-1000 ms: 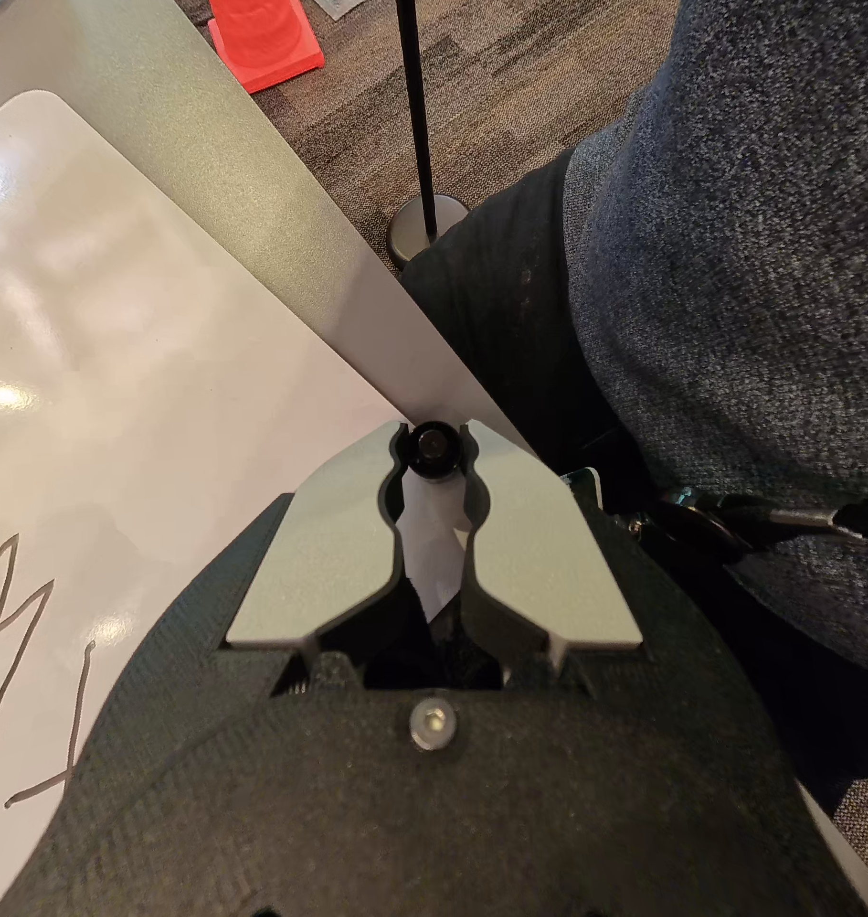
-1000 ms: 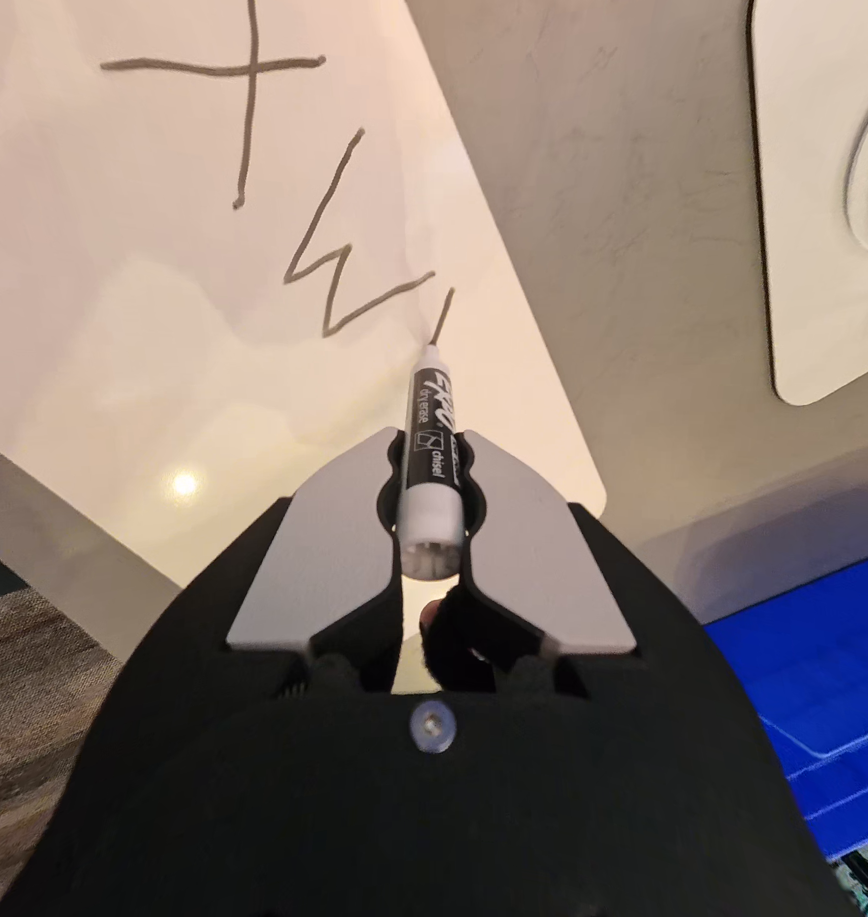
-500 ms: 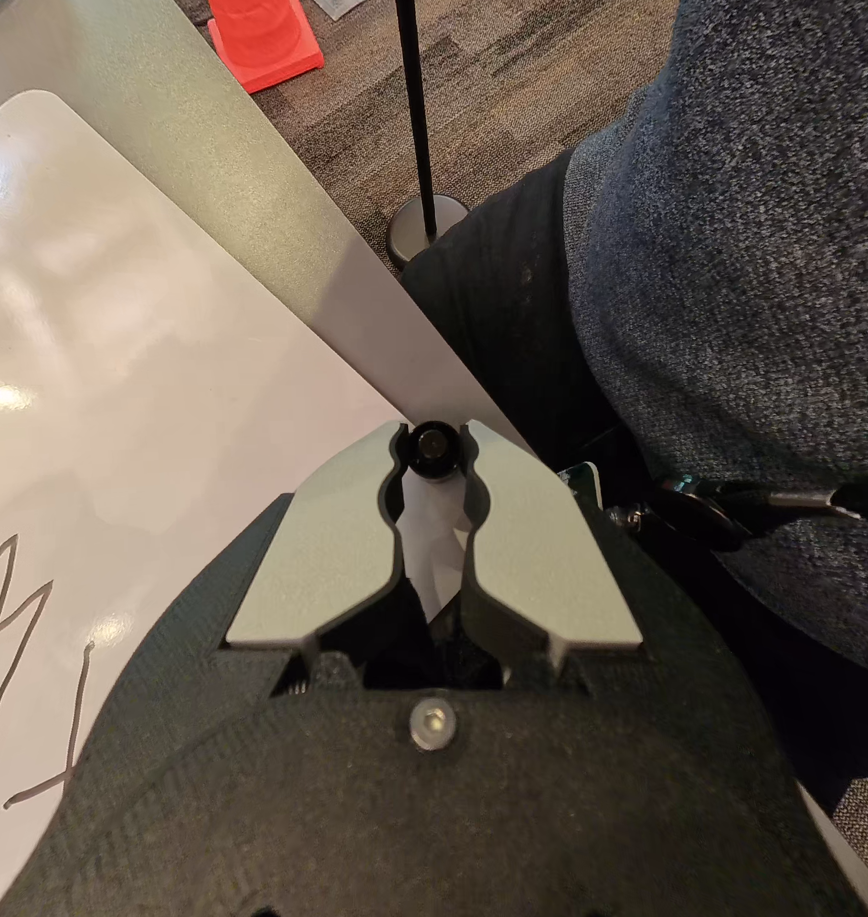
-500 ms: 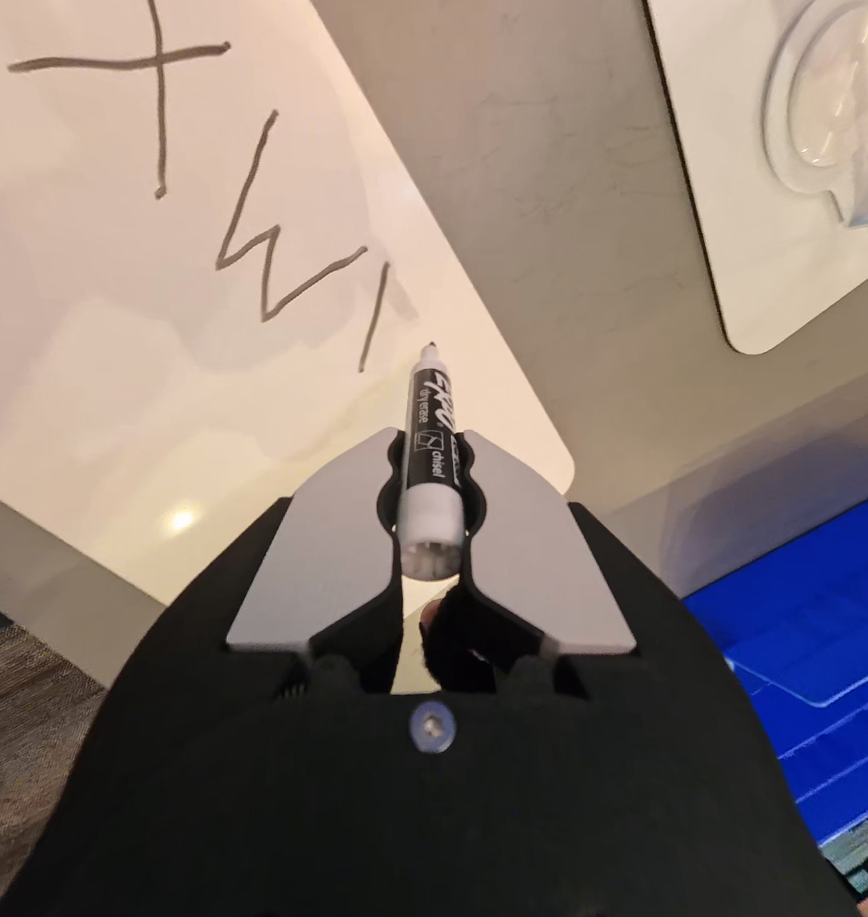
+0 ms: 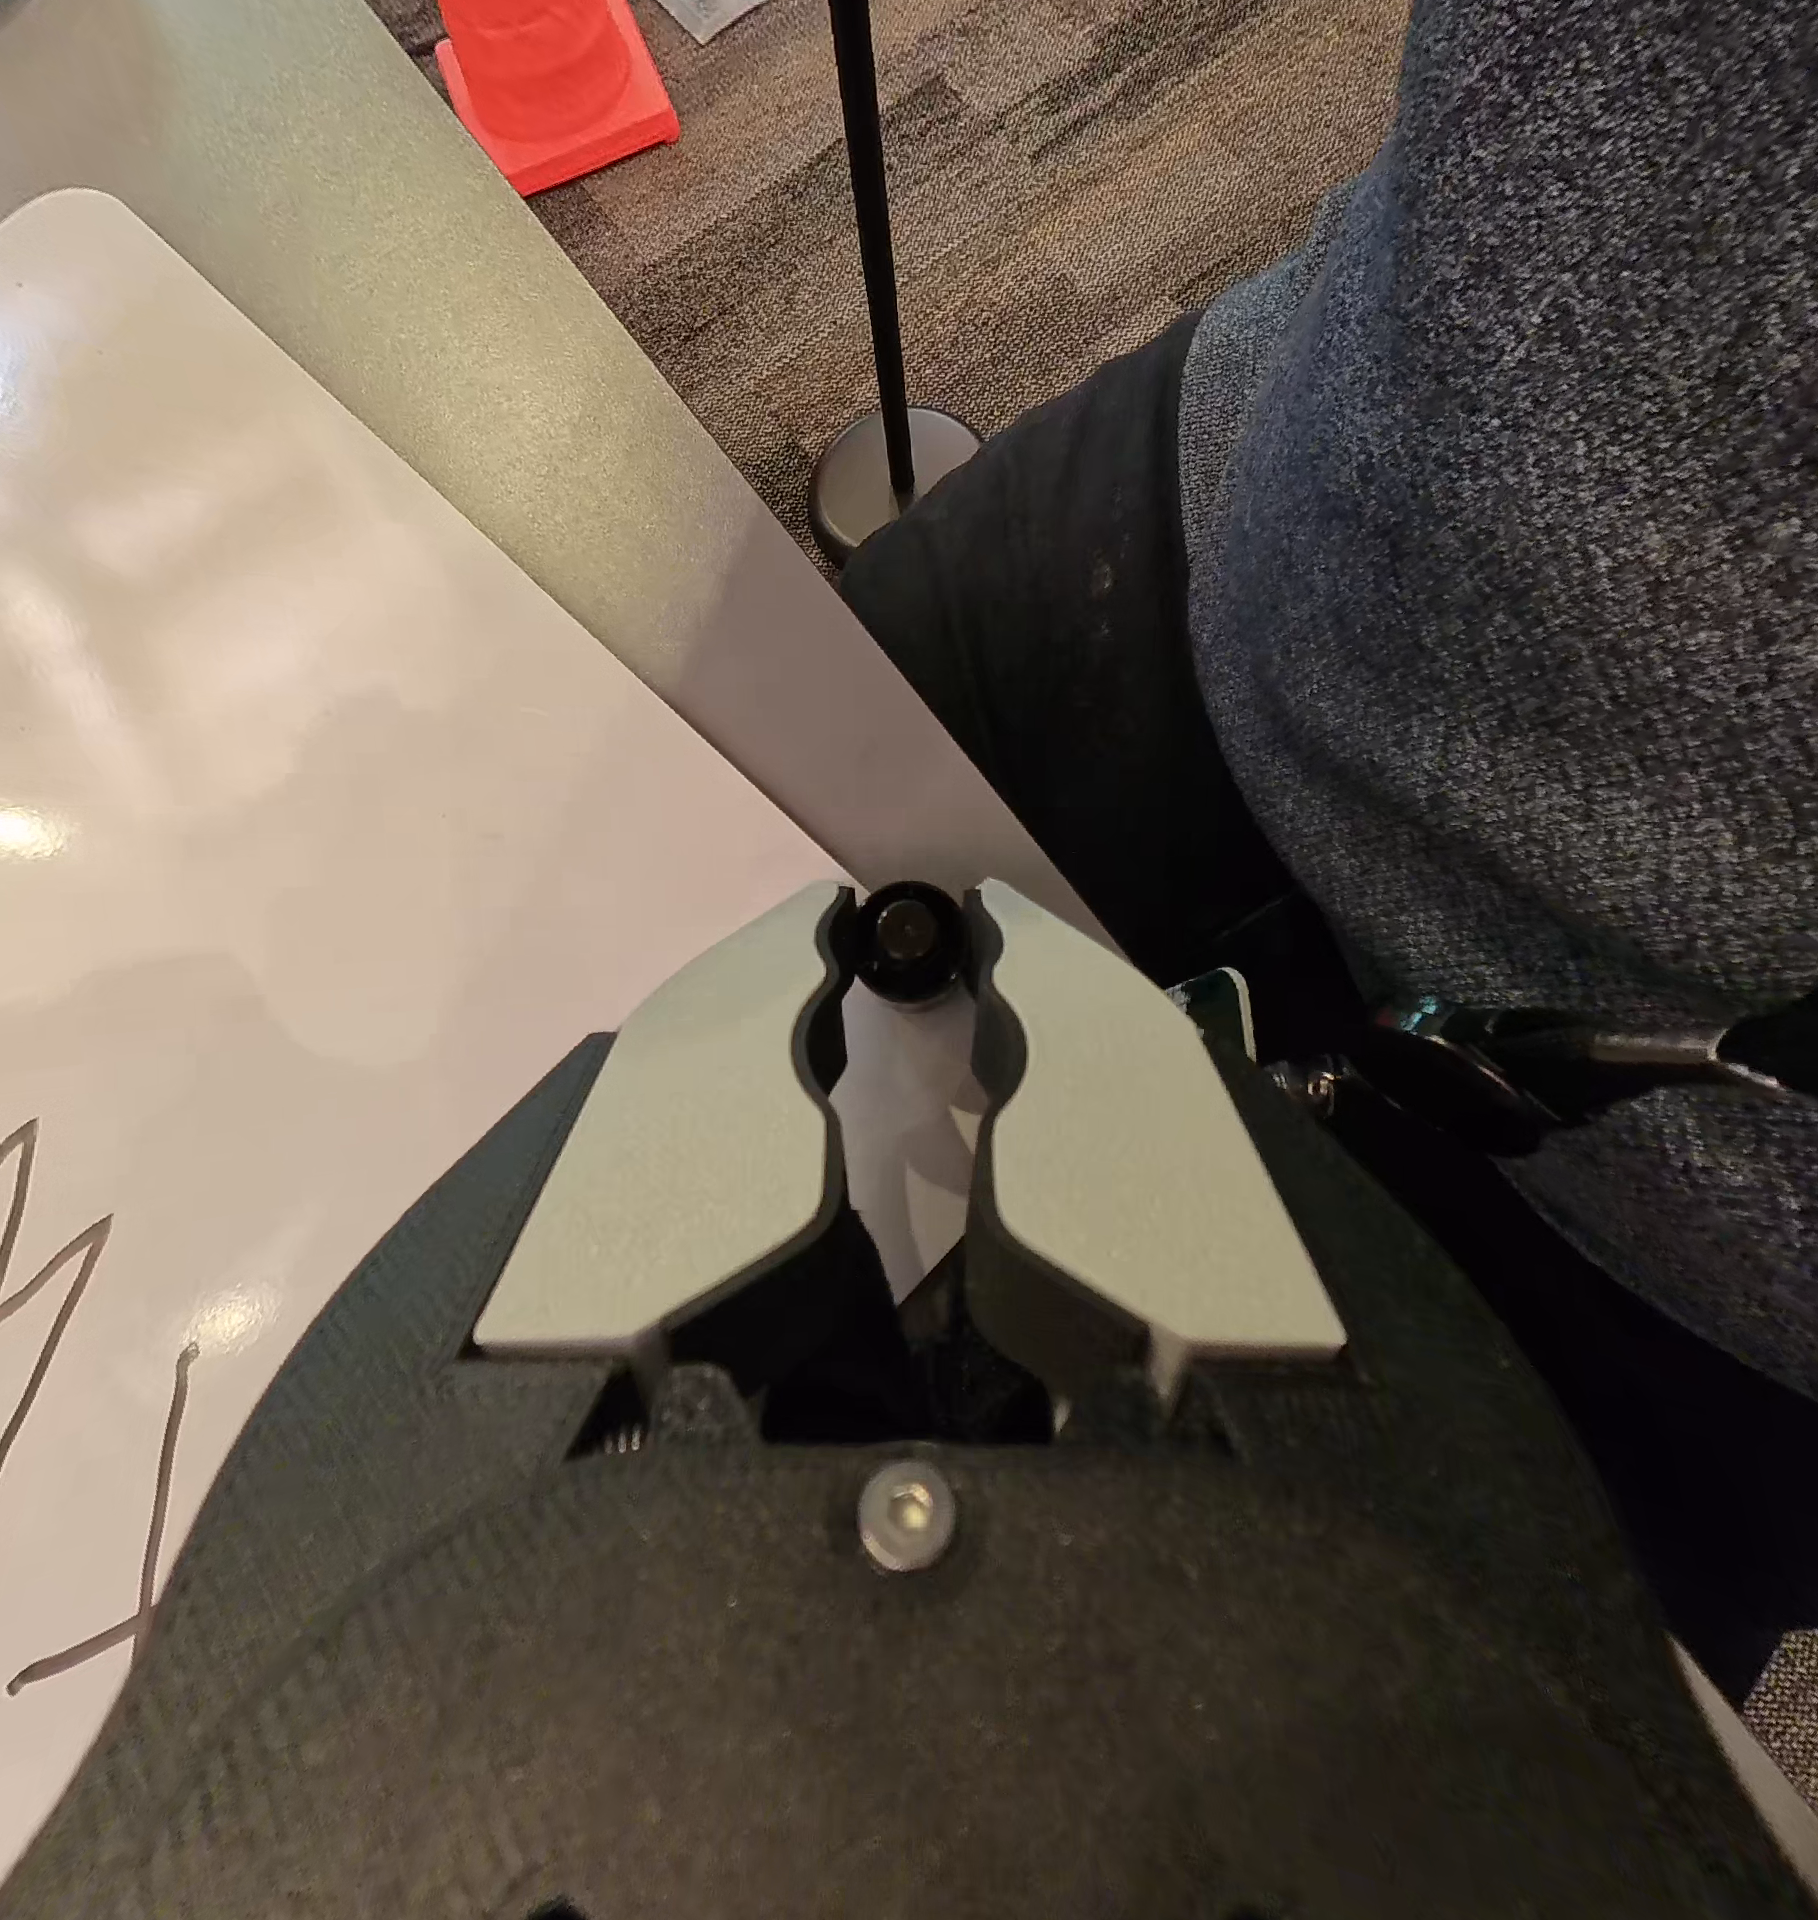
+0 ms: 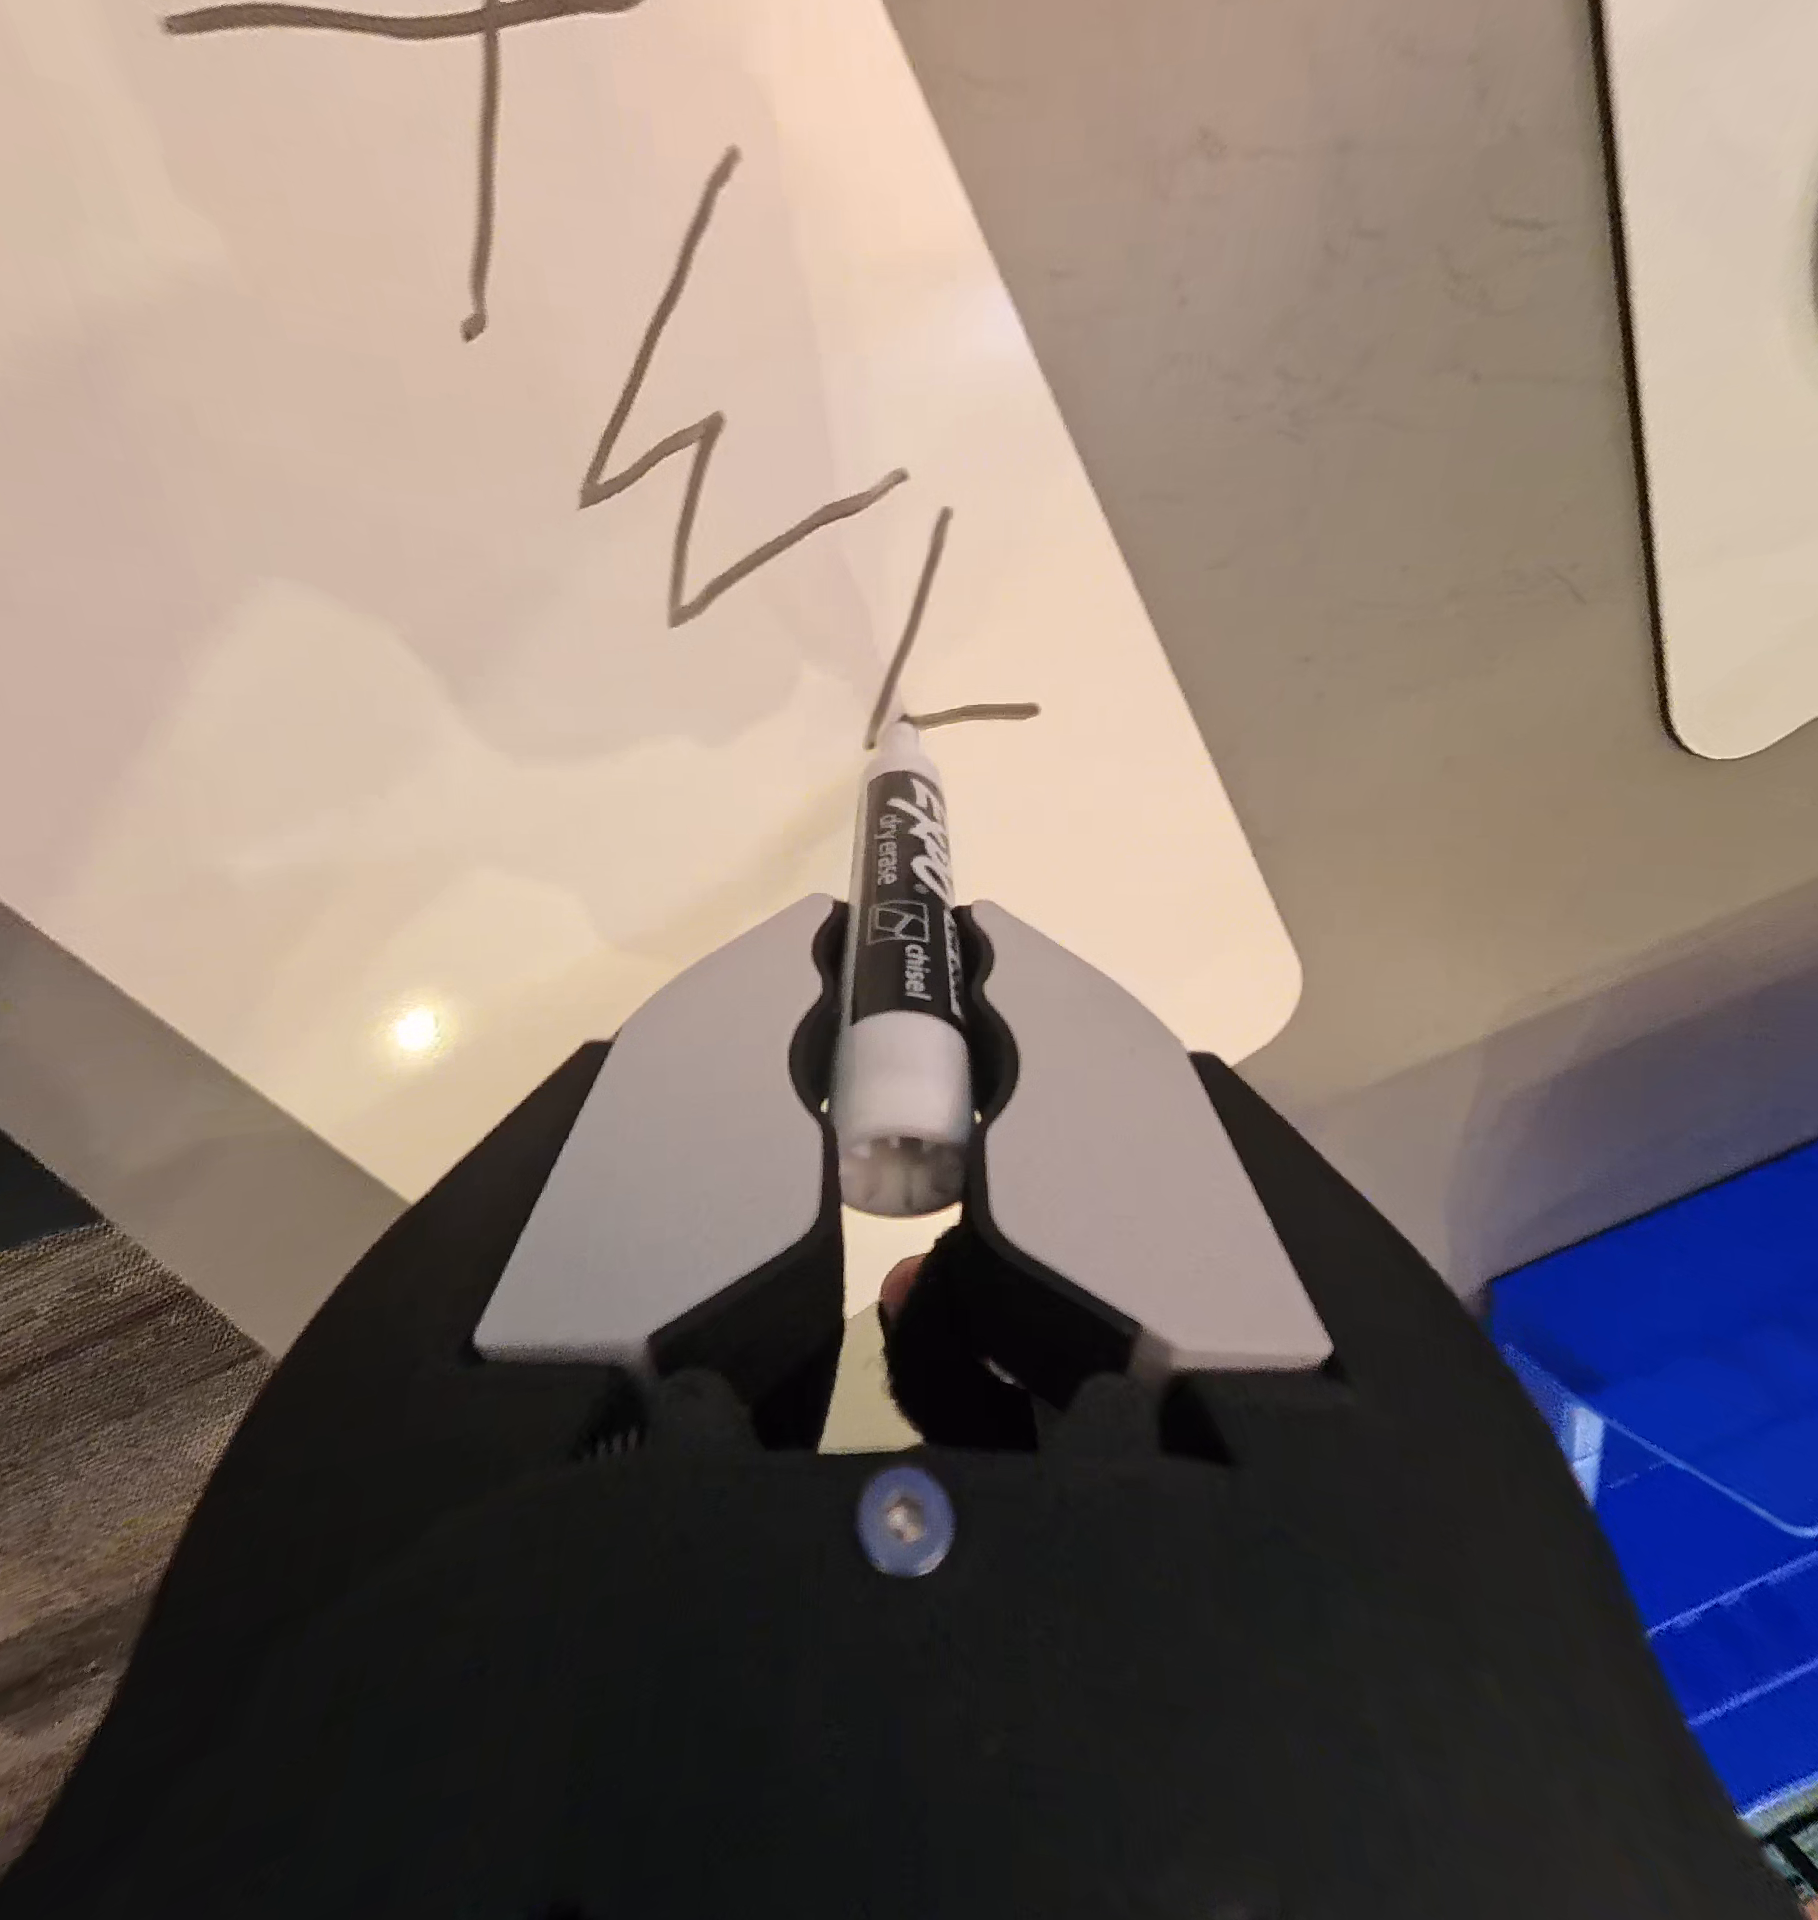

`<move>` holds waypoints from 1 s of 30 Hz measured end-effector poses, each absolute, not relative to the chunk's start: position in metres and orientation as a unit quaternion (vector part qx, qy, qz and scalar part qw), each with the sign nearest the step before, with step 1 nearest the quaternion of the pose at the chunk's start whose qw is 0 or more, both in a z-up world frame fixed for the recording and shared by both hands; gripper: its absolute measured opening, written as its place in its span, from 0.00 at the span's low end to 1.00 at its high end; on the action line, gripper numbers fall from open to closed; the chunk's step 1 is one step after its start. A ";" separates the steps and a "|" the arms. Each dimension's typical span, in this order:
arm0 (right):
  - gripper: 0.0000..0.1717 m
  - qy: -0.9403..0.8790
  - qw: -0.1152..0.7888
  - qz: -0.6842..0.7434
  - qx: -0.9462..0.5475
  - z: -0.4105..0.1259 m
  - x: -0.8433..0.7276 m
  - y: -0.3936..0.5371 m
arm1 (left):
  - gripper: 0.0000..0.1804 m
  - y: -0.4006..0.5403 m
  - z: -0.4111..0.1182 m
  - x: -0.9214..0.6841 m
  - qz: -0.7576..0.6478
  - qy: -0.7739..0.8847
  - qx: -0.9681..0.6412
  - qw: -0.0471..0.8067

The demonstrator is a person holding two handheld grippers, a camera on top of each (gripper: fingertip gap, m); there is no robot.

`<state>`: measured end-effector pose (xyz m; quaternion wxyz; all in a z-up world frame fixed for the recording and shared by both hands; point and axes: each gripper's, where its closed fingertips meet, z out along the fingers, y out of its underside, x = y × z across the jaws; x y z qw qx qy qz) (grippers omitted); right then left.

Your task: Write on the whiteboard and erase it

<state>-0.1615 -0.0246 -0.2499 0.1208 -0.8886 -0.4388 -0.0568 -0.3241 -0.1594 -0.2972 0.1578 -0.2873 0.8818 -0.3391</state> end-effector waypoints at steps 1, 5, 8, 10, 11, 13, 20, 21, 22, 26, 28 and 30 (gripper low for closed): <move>0.12 -0.440 0.120 -0.058 -0.888 -0.250 -0.162 -0.026 | 0.11 -0.159 -0.297 -0.324 -0.339 0.882 -0.287 0.158; 0.12 -0.441 0.118 -0.060 -0.888 -0.250 -0.164 -0.030 | 0.11 -0.159 -0.297 -0.324 -0.339 0.882 -0.287 0.158; 0.12 -0.440 0.119 -0.061 -0.888 -0.250 -0.164 -0.030 | 0.11 -0.159 -0.297 -0.324 -0.339 0.882 -0.287 0.158; 0.12 -0.440 0.118 -0.061 -0.888 -0.250 -0.163 -0.032 | 0.11 -0.159 -0.297 -0.324 -0.339 0.882 -0.287 0.158; 0.12 -0.440 0.116 -0.060 -0.888 -0.250 -0.163 -0.034 | 0.11 -0.159 -0.297 -0.324 -0.339 0.882 -0.287 0.158; 0.12 -0.439 0.114 -0.061 -0.889 -0.250 -0.162 -0.040 | 0.11 -0.159 -0.297 -0.324 -0.339 0.882 -0.287 0.158; 0.12 -0.431 0.108 -0.058 -0.894 -0.249 -0.160 -0.066 | 0.11 -0.159 -0.297 -0.324 -0.339 0.882 -0.287 0.158; 0.12 -0.431 0.109 -0.057 -0.894 -0.249 -0.160 -0.066 | 0.11 -0.159 -0.297 -0.324 -0.339 0.882 -0.287 0.158; 0.12 -0.428 0.113 -0.059 -0.895 -0.249 -0.159 -0.066 | 0.11 -0.159 -0.297 -0.324 -0.339 0.882 -0.287 0.158; 0.12 -0.410 0.144 -0.067 -0.898 -0.239 -0.152 -0.051 | 0.11 -0.159 -0.297 -0.324 -0.339 0.882 -0.287 0.157; 0.12 -0.404 0.155 -0.072 -0.899 -0.235 -0.148 -0.041 | 0.11 -0.160 -0.297 -0.324 -0.339 0.882 -0.287 0.157; 0.12 -0.402 0.159 -0.078 -0.898 -0.233 -0.144 -0.031 | 0.11 -0.160 -0.297 -0.324 -0.339 0.882 -0.287 0.157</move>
